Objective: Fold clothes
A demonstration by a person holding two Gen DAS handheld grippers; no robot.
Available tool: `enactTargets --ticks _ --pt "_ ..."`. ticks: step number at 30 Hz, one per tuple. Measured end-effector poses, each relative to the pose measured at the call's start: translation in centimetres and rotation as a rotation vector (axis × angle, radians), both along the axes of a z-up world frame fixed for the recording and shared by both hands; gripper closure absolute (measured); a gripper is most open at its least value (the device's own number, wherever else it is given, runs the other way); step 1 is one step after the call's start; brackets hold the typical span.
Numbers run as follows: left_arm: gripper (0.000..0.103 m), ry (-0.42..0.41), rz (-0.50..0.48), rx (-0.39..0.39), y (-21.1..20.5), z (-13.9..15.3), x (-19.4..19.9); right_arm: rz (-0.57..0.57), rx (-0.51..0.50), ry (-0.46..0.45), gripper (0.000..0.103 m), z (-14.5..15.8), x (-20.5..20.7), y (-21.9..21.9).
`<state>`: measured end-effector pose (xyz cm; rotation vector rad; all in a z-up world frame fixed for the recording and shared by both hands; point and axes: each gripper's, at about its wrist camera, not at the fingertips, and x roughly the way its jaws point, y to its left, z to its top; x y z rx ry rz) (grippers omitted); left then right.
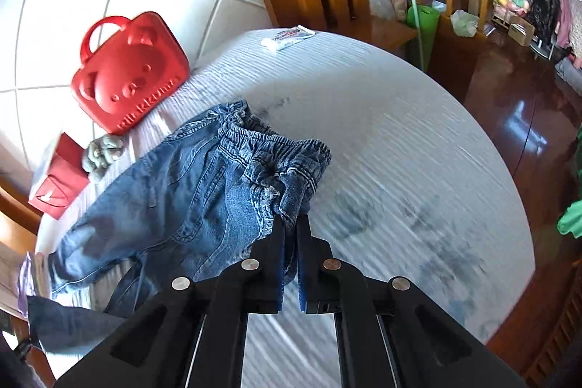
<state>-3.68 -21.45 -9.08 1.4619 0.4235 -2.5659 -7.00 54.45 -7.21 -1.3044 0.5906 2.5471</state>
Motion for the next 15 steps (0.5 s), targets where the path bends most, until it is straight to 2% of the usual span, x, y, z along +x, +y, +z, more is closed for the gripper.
enactTargets --ticks 3,5,7,9,12,15 --pt "0.094 -0.044 -0.013 -0.028 -1.3 -2.8 2.2 -0.005 -0.021 -0.055 0.098 -1.4 3.5 -1.7" --pt "0.089 -0.093 -0.025 -0.015 -2.0 -5.9 3.0 -0.009 -0.019 -0.145 0.097 -4.7 5.5 -2.8" --pt "0.085 -0.153 -0.02 0.006 -2.7 -8.4 3.6 -0.041 -0.032 -0.273 0.096 -8.9 7.5 -3.1" --pt "0.079 -0.166 -0.002 0.009 -3.4 -9.1 4.2 -0.081 -0.042 -0.315 0.095 -10.6 9.5 -2.8" --pt "0.074 -0.109 0.004 -0.002 -4.1 -7.2 4.0 -0.119 -0.027 -0.294 0.093 -9.8 11.1 -2.3" --pt "0.068 -0.053 -0.029 -0.01 -3.6 -5.3 1.4 -0.111 0.025 -0.219 0.091 -6.9 10.9 -2.0"
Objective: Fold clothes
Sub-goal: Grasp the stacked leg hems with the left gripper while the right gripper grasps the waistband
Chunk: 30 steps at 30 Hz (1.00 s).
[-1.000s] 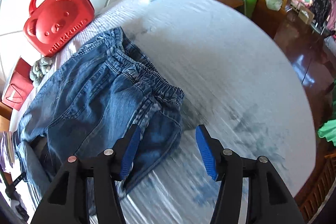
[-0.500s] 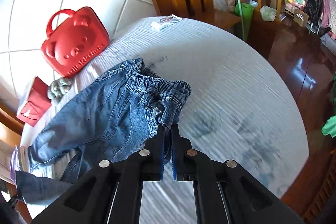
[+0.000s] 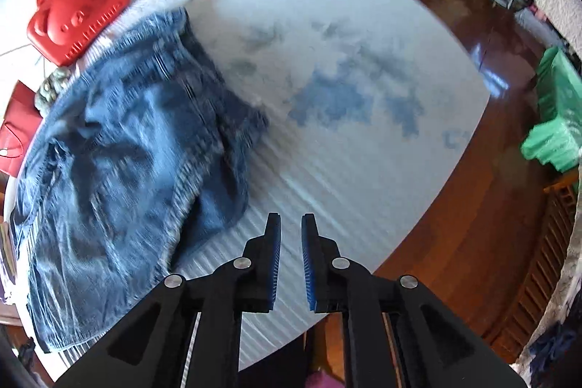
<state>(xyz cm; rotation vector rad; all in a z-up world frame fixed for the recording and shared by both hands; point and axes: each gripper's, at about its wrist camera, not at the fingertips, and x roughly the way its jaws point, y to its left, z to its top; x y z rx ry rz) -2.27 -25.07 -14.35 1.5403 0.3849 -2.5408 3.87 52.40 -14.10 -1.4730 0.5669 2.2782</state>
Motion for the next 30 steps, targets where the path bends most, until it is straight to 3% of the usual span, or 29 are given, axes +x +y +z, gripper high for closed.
enactTargets --ticks 7,13,17,21,24,30 --pt "0.067 0.057 -0.112 0.014 3.3 1.4 -8.7 0.116 0.054 0.111 0.089 3.9 -6.3 0.4" --pt "0.063 0.053 -0.149 0.002 4.9 0.9 -17.1 0.196 0.091 0.113 0.068 4.9 -13.9 0.6" --pt "0.055 0.034 -0.138 -0.022 4.3 0.0 -22.7 0.236 0.061 0.093 0.057 4.0 -19.7 0.8" --pt "0.053 0.006 -0.13 -0.038 3.3 -1.2 -27.5 0.259 0.041 0.072 0.056 2.5 -24.3 0.1" --pt "0.053 -0.024 -0.145 -0.076 2.9 -2.6 -30.2 0.278 0.01 0.061 0.047 1.3 -27.5 -0.5" --pt "0.053 -0.061 -0.167 -0.1 2.8 -5.2 -33.8 0.278 0.008 -0.009 0.044 -1.5 -32.2 -1.2"
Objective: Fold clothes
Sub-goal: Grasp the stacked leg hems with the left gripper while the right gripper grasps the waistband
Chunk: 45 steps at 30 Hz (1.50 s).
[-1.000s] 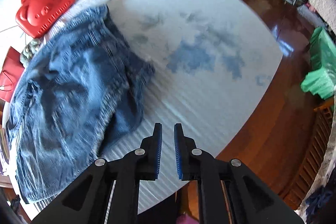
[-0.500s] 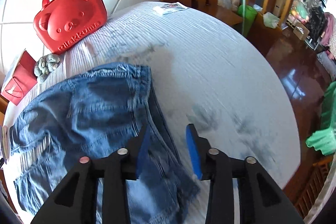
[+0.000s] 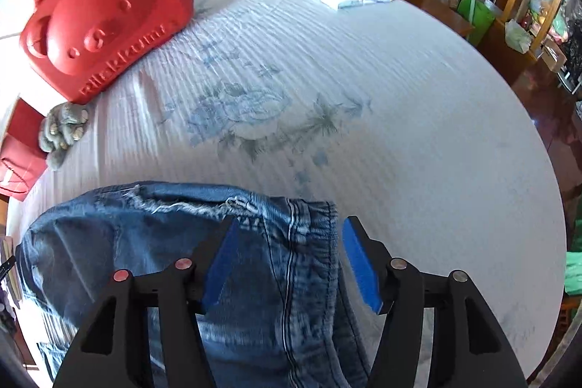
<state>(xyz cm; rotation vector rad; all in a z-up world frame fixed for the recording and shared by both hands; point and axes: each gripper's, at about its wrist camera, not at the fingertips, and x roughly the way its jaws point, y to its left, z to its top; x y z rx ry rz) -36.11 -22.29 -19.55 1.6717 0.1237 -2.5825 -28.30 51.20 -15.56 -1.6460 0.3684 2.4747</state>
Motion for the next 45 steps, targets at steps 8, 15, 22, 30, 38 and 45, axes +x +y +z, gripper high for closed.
enactTargets --ticks 8,15,22,30,38,45 --pt "0.046 -0.003 -0.027 -0.01 0.0 -1.3 -1.9 0.03 0.008 -0.063 0.034 -2.7 -2.5 -0.3" --pt "0.082 0.003 -0.076 -0.016 1.5 -0.9 -1.0 0.065 0.086 -0.078 0.049 -3.5 -3.0 -1.6" --pt "0.096 0.117 -0.074 -0.096 3.1 4.5 0.2 0.155 0.233 0.021 0.07 -0.7 -2.0 -4.1" --pt "0.091 0.438 -0.13 -0.099 0.7 16.2 15.0 0.227 0.14 0.474 0.071 10.2 10.1 -2.8" --pt "0.088 0.2 -0.137 -0.05 -1.3 7.6 30.1 0.208 0.03 0.308 0.07 4.4 25.4 -1.2" --pt "0.065 0.025 -0.096 0.027 -1.5 1.9 35.4 0.165 -0.018 0.09 0.065 0.0 30.3 -0.8"
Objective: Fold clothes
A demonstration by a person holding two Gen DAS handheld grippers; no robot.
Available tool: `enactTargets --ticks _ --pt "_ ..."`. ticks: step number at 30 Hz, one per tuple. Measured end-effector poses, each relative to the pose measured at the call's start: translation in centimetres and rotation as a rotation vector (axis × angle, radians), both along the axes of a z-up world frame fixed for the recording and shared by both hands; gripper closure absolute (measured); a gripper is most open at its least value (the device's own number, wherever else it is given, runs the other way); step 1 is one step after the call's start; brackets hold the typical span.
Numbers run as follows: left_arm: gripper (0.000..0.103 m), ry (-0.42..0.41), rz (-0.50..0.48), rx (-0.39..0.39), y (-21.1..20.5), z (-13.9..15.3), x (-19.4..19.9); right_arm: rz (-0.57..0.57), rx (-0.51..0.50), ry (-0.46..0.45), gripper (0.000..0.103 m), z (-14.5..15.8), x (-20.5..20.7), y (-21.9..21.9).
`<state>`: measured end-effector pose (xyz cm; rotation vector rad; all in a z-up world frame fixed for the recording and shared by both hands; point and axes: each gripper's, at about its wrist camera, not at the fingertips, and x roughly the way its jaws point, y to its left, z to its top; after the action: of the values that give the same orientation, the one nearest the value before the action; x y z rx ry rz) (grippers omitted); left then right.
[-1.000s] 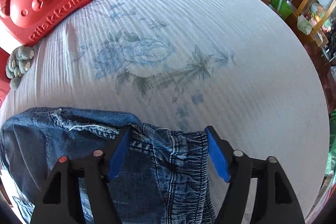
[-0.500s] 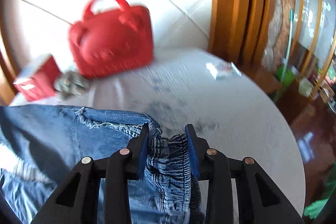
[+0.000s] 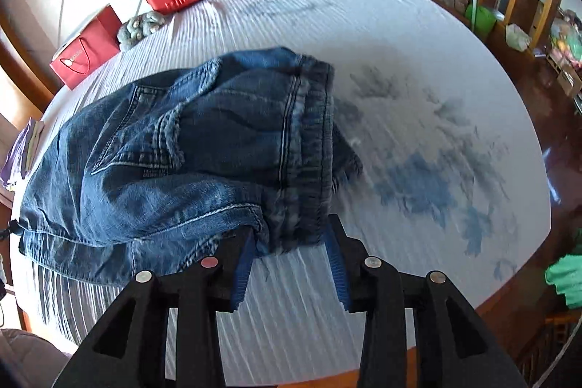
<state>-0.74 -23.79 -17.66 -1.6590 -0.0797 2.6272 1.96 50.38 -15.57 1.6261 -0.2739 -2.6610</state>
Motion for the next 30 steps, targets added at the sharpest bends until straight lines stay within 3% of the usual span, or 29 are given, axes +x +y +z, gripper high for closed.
enactTargets --ticks 6,13,20,23,26,30 --pt "0.057 0.069 0.078 0.041 -2.6 2.7 2.9 -0.041 0.02 0.036 0.058 2.6 1.6 1.1" --pt "0.056 0.147 0.149 0.04 -3.9 5.3 -0.1 -0.13 0.025 0.078 0.057 4.1 0.9 2.2" --pt "0.056 0.034 0.135 0.074 -1.6 1.3 -4.4 -0.208 -0.039 0.073 0.055 4.2 -1.2 3.5" --pt "0.056 -0.003 0.108 0.092 -0.1 -0.4 -5.4 -0.227 -0.077 0.063 0.044 3.9 -2.6 4.1" --pt "0.056 -0.021 0.077 0.069 1.2 -1.5 -5.5 -0.23 -0.104 0.031 0.043 3.0 -4.1 4.4" --pt "0.047 -0.032 0.049 0.033 2.6 -2.4 -5.4 -0.198 -0.123 -0.037 0.042 1.0 -6.2 3.6"
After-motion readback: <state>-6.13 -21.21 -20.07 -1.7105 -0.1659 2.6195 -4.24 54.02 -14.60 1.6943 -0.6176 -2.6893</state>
